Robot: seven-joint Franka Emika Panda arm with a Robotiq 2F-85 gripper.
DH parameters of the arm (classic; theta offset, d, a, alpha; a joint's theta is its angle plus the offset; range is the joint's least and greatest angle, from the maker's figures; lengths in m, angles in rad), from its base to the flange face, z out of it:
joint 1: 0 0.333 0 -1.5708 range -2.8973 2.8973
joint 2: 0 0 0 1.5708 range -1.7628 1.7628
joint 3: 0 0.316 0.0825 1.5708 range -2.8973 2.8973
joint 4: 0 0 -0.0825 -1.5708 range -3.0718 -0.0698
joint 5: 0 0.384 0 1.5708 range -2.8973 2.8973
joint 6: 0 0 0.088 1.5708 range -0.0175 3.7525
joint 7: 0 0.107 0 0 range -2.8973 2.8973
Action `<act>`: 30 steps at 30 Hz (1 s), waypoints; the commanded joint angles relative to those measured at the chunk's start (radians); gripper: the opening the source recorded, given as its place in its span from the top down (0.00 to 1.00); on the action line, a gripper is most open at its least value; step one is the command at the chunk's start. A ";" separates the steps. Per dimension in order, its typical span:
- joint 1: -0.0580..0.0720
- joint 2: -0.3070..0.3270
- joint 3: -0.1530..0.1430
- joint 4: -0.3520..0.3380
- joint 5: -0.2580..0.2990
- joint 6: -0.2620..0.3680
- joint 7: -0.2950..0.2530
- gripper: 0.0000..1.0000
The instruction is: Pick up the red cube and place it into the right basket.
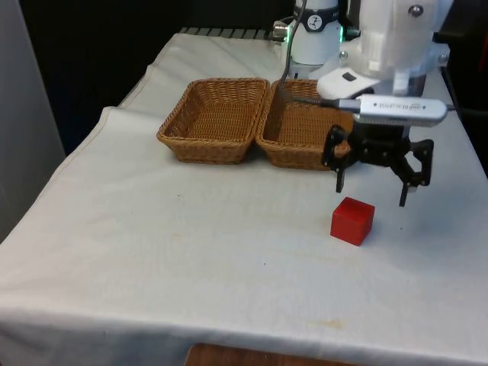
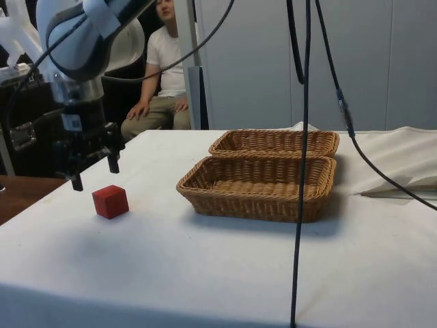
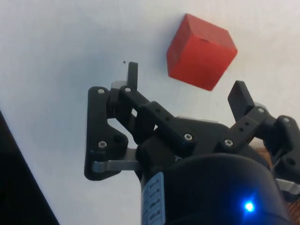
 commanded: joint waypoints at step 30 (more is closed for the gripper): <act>-0.023 0.111 0.003 0.056 0.053 0.026 0.000 0.00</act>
